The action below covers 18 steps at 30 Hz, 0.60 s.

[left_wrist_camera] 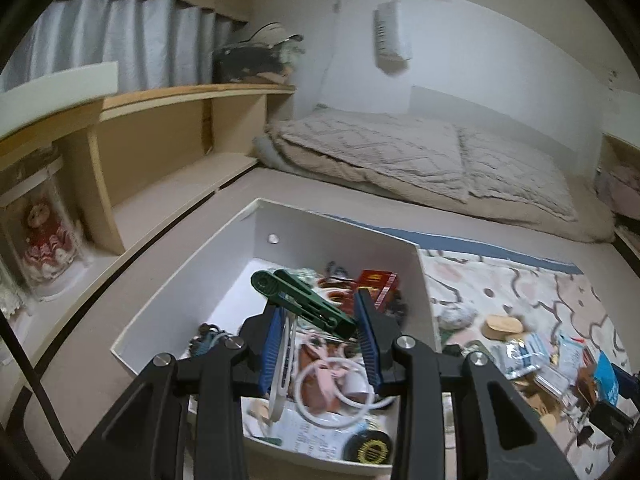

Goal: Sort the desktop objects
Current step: 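Carry the green clothespin with left gripper while right gripper carries the blue packet to the white box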

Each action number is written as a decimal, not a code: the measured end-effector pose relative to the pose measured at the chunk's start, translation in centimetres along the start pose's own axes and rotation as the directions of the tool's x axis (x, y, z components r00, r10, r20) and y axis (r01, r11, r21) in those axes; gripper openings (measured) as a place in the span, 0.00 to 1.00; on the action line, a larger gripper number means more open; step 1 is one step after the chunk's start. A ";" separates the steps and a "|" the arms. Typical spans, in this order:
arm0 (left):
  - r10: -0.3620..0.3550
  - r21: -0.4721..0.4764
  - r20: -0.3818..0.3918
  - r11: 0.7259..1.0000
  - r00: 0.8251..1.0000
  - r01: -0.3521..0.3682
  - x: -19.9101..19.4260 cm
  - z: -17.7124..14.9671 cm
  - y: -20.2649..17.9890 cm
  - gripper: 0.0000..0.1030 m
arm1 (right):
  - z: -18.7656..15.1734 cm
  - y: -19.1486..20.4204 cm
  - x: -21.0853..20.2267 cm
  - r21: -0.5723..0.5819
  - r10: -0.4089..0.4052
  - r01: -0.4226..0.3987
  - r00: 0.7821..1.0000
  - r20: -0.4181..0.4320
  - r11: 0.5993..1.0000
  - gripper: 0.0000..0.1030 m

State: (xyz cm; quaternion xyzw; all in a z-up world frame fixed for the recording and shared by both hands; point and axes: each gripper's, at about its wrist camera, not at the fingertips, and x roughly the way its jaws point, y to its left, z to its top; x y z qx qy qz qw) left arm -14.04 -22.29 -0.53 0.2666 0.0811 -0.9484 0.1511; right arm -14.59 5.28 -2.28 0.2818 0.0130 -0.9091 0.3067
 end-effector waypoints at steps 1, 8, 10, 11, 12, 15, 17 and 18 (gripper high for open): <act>0.009 -0.007 -0.006 1.000 1.000 -0.009 0.3 0.1 0.5 0.34 | 0.2 0.3 0.4 -0.004 0.005 -0.005 1.000 -0.004 1.000 0.57; 0.094 -0.059 -0.057 0.993 0.994 -0.098 2.3 -0.6 4.0 0.34 | 1.8 2.4 3.5 -0.011 0.050 -0.051 0.998 -0.047 0.999 0.57; 0.099 -0.072 -0.070 0.992 0.993 -0.104 2.6 -1.0 4.7 0.34 | 2.2 2.9 4.2 -0.001 0.073 -0.073 0.996 -0.059 0.997 0.57; 0.104 -0.077 -0.078 0.991 0.991 -0.111 2.8 -1.2 5.1 0.34 | 2.4 3.4 4.6 -0.003 0.082 -0.082 0.995 -0.064 0.997 0.57; 0.109 -0.081 -0.085 0.990 0.990 -0.116 3.0 -1.3 5.5 0.34 | 2.6 3.7 4.9 -0.008 0.086 -0.087 0.994 -0.068 0.996 0.57; 0.115 -0.097 -0.108 0.987 0.988 -0.125 3.5 -1.5 6.4 0.34 | 3.2 4.9 5.8 -0.025 0.098 -0.100 0.992 -0.075 0.995 0.57; 0.121 -0.104 -0.121 0.986 0.985 -0.134 3.9 -1.6 6.9 0.34 | 3.5 5.5 6.4 -0.032 0.107 -0.110 0.991 -0.083 0.993 0.57; 0.124 -0.106 -0.127 0.985 0.984 -0.137 4.0 -1.5 7.1 0.34 | 3.6 5.8 6.7 -0.034 0.110 -0.113 0.990 -0.086 0.993 0.57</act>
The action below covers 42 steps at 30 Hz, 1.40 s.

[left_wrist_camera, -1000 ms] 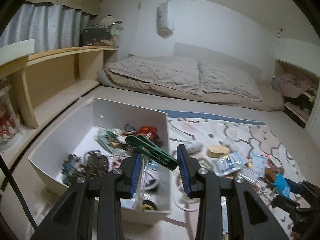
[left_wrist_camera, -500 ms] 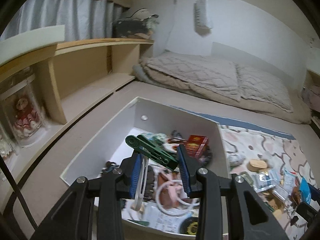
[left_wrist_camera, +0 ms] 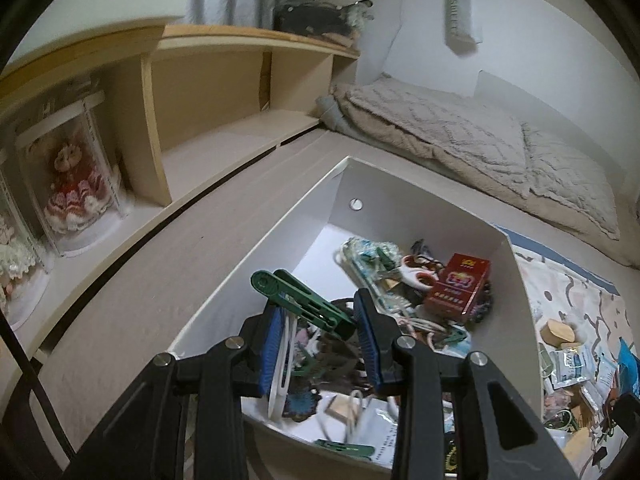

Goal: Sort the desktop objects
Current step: 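Carry the green clothespin with left gripper while right gripper carries the blue packet to the white box, then open left gripper to drop the clothespin into the box while right gripper holds the packet above, then lower the blue packet into the white box and open the right gripper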

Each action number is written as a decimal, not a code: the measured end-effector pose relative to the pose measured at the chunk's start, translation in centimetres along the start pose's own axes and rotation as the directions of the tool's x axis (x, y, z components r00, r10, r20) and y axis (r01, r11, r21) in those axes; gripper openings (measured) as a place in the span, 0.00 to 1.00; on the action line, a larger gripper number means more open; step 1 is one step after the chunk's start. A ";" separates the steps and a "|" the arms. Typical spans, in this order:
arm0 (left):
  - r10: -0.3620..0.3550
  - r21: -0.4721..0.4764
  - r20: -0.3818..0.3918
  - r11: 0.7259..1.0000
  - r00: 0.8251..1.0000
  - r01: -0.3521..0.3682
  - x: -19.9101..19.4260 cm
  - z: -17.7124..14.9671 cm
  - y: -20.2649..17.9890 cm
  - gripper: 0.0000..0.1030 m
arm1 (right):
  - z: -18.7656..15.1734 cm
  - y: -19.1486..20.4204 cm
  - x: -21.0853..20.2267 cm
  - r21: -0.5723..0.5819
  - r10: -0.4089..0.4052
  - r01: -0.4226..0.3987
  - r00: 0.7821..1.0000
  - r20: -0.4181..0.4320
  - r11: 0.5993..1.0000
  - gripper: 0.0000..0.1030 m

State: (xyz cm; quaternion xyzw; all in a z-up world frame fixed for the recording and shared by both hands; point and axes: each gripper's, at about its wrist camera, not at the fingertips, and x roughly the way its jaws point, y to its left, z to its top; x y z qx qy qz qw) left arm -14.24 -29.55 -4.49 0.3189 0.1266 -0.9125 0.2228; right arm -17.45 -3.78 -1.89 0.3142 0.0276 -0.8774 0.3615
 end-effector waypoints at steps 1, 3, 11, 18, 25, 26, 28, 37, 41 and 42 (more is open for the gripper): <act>0.004 -0.004 -0.009 1.000 1.000 -0.004 0.2 -0.1 0.2 0.34 | 0.1 0.2 0.3 0.000 0.003 -0.003 1.000 -0.004 1.000 0.57; 0.008 -0.009 -0.024 1.000 1.000 -0.008 0.5 -0.2 0.5 0.34 | 0.5 0.6 0.9 0.001 0.012 -0.012 1.000 -0.013 1.000 0.57; 0.025 -0.017 0.009 1.000 1.000 -0.025 0.2 -0.2 0.9 0.72 | 1.9 1.0 3.0 0.000 0.010 -0.010 0.999 -0.034 1.000 0.57; 0.026 -0.006 0.003 1.000 1.000 -0.026 0.4 -0.4 0.8 0.73 | 3.3 0.5 4.3 0.019 0.003 -0.002 0.999 -0.042 1.000 0.57; 0.022 -0.005 0.006 1.000 1.000 -0.022 0.1 -0.9 0.6 0.73 | 5.1 -0.4 6.6 0.027 -0.009 0.012 0.997 -0.079 1.000 0.57; 0.020 -0.006 0.008 1.000 1.000 -0.019 0.1 -1.0 0.6 0.73 | 5.5 -0.5 7.1 0.025 -0.014 0.017 0.996 -0.084 1.000 0.57; 0.013 -0.007 0.013 1.000 1.000 -0.013 -0.1 -1.1 0.5 0.73 | 6.1 -0.7 8.0 0.028 -0.019 0.022 0.995 -0.097 0.999 0.57; -0.035 -0.043 0.060 0.998 0.998 0.037 -1.8 -1.6 1.1 0.73 | 8.5 -0.4 13.7 -0.010 -0.056 0.055 0.984 -0.169 0.998 0.57; -0.032 -0.045 0.084 0.998 0.996 0.036 -2.5 -1.8 1.4 0.73 | 8.8 -0.3 16.2 -0.029 -0.075 0.070 0.976 -0.205 0.997 0.57; -0.033 -0.044 0.089 0.998 0.995 0.037 -2.7 -1.9 1.4 0.73 | 8.8 -0.4 16.8 -0.032 -0.079 0.074 0.974 -0.212 0.997 0.57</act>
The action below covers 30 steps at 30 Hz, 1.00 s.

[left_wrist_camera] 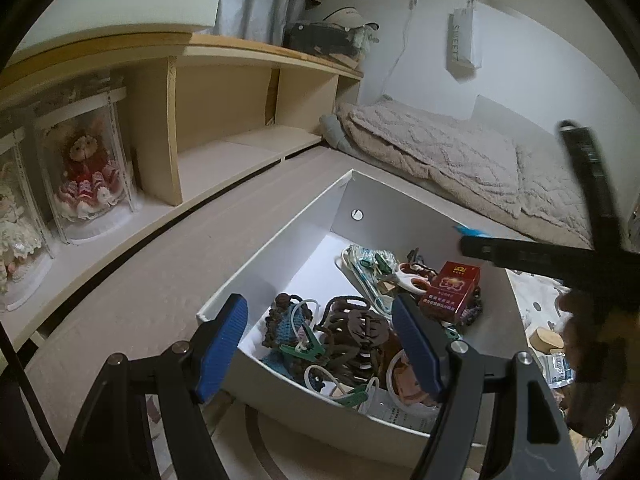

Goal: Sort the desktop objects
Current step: 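Lower the blue packet into the white box and open the right gripper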

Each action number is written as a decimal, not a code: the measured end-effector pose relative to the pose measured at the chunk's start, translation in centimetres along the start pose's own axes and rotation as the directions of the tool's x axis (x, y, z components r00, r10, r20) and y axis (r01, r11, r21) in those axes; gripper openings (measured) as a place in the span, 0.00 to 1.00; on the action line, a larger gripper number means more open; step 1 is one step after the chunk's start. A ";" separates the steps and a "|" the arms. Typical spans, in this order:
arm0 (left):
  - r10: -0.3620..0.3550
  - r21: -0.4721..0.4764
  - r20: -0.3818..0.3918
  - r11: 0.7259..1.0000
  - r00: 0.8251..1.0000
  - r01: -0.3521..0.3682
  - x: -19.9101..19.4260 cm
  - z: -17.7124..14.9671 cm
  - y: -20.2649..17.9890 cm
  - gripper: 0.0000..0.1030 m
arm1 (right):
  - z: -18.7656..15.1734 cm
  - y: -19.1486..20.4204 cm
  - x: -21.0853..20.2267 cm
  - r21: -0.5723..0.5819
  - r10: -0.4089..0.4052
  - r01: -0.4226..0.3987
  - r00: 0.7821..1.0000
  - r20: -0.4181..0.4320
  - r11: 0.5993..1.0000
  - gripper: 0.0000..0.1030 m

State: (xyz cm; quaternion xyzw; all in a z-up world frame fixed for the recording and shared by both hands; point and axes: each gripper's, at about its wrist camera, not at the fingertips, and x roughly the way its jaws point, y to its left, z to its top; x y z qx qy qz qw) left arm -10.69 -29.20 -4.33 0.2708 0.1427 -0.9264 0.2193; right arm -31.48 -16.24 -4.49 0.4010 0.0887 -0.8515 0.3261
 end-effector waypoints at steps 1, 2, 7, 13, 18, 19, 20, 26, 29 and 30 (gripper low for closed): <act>0.001 0.001 0.005 1.000 1.000 -0.001 -0.2 0.0 0.0 0.73 | 0.1 -0.1 0.5 -0.003 -0.003 0.003 1.000 -0.007 1.000 0.57; 0.002 0.002 0.010 1.000 1.000 -0.002 -0.3 -0.1 0.0 0.73 | 0.4 -0.2 1.1 -0.007 -0.005 0.005 1.000 -0.016 1.000 0.57; -0.015 -0.023 0.020 1.000 1.000 0.015 -0.9 -0.3 -0.1 0.73 | 1.4 -0.2 3.6 -0.061 -0.017 0.013 0.998 -0.058 0.998 0.57; -0.016 -0.006 0.023 1.000 1.000 0.016 -0.8 -0.3 -0.4 0.73 | 2.7 -0.2 6.2 -0.034 -0.008 0.004 0.993 -0.119 0.999 0.57; -0.030 -0.011 0.013 0.999 0.999 0.030 -0.2 -0.4 -0.4 0.73 | 3.8 -0.2 7.5 0.008 -0.013 0.014 0.991 -0.134 1.000 0.57; -0.030 -0.013 0.013 0.999 0.999 0.030 -0.2 -0.4 -0.4 0.73 | 4.0 -0.2 7.6 0.017 -0.013 0.015 0.991 -0.130 1.000 0.58; -0.035 -0.014 0.013 0.999 0.999 0.035 -0.1 -0.4 -0.4 0.73 | 4.1 -0.3 7.6 0.019 -0.018 0.021 0.992 -0.122 1.000 0.59; -0.051 -0.013 0.016 0.999 0.999 0.051 -0.1 -0.3 -0.7 0.73 | 4.5 -0.5 8.0 0.024 -0.047 0.050 0.995 -0.084 0.998 0.84; -0.047 -0.008 0.017 0.999 0.999 0.047 -0.1 -0.3 -0.7 0.73 | 4.5 -0.8 7.2 0.052 -0.038 0.040 0.998 -0.040 0.998 0.87; -0.047 -0.008 0.017 0.999 0.999 0.047 -0.1 -0.3 -0.7 0.73 | 4.5 -1.0 6.8 0.059 -0.031 0.032 0.999 -0.025 0.998 0.87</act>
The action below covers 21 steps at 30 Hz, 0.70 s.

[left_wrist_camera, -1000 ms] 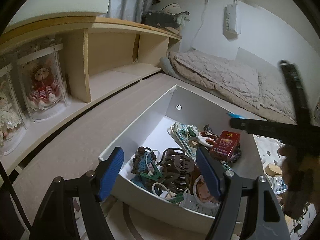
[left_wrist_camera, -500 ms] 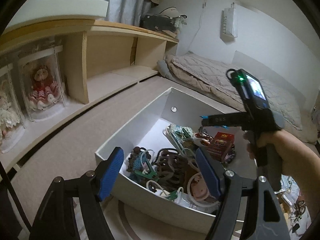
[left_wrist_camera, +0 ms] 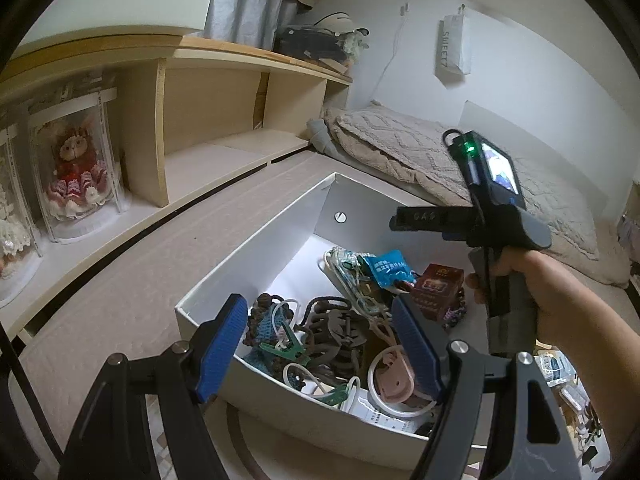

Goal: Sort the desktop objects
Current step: 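Lower the blue packet into the white box and open the right gripper, then lift both grippers up and away from the white box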

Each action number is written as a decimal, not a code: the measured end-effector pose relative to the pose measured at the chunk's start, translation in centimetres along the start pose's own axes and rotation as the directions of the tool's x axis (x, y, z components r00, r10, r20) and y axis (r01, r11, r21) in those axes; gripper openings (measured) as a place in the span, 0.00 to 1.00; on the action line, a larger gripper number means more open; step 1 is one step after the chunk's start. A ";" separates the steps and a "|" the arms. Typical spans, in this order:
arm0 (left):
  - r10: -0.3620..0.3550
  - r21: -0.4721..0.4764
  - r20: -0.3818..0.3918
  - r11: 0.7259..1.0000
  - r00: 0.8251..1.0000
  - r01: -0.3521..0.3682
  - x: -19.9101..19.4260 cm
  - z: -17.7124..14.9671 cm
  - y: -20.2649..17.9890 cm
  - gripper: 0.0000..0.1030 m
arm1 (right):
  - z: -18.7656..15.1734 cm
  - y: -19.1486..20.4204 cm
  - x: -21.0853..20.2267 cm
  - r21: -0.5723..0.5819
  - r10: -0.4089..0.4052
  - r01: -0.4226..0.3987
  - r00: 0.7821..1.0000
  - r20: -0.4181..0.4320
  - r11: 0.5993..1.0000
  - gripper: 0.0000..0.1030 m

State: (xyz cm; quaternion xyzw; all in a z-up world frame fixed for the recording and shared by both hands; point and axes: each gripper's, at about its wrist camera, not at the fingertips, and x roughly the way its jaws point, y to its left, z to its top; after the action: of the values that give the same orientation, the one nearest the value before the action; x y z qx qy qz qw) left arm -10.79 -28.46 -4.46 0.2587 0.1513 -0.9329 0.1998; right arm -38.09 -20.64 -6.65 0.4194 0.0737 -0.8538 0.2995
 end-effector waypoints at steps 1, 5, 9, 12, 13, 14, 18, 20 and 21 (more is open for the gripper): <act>0.000 -0.001 0.000 1.000 1.000 0.000 0.0 0.0 0.0 0.73 | 0.1 0.0 -0.3 0.004 0.004 -0.004 1.000 0.013 1.000 0.87; 0.001 -0.007 -0.001 1.000 1.000 -0.001 0.0 0.1 0.2 0.73 | -0.1 -0.7 -2.7 0.016 0.034 -0.035 0.995 0.097 0.999 0.87; -0.004 -0.011 -0.002 1.000 1.000 0.004 -0.2 0.2 0.3 0.73 | -0.7 -1.4 -5.2 0.018 0.089 -0.093 0.980 0.176 0.995 0.98; -0.006 -0.009 -0.001 1.000 1.000 0.006 -0.2 0.2 0.3 0.73 | -1.4 -1.6 -6.8 -0.006 0.102 -0.104 0.973 0.207 0.995 1.00; -0.006 -0.009 0.000 1.000 1.000 0.006 -0.3 0.3 0.3 0.73 | -1.5 -1.6 -7.2 -0.014 0.108 -0.107 0.970 0.217 0.994 1.00; -0.006 -0.007 0.001 1.000 1.000 0.006 -0.3 0.3 0.2 0.73 | -1.9 -1.6 -7.8 -0.025 0.110 -0.107 0.968 0.227 0.994 1.00; -0.005 -0.003 0.006 1.000 1.000 0.005 -0.4 0.2 0.0 0.73 | -2.5 -1.8 -8.9 -0.042 0.112 -0.105 0.964 0.243 0.994 1.00; -0.005 0.005 0.010 1.000 1.000 0.005 -0.5 0.2 -0.3 0.73 | -3.0 -1.6 -9.6 -0.047 0.109 -0.100 0.959 0.262 0.994 1.00; -0.001 0.009 0.011 1.000 1.000 0.001 -0.5 0.2 -0.4 0.73 | -3.2 -1.6 -9.9 -0.049 0.109 -0.099 0.956 0.272 0.994 1.00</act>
State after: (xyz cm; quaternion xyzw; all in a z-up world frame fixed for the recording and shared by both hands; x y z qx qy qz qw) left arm -10.65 -28.07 -3.95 0.2542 0.1459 -0.9352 0.1988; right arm -32.25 -13.69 -1.39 0.2952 0.0244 -0.8852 0.3587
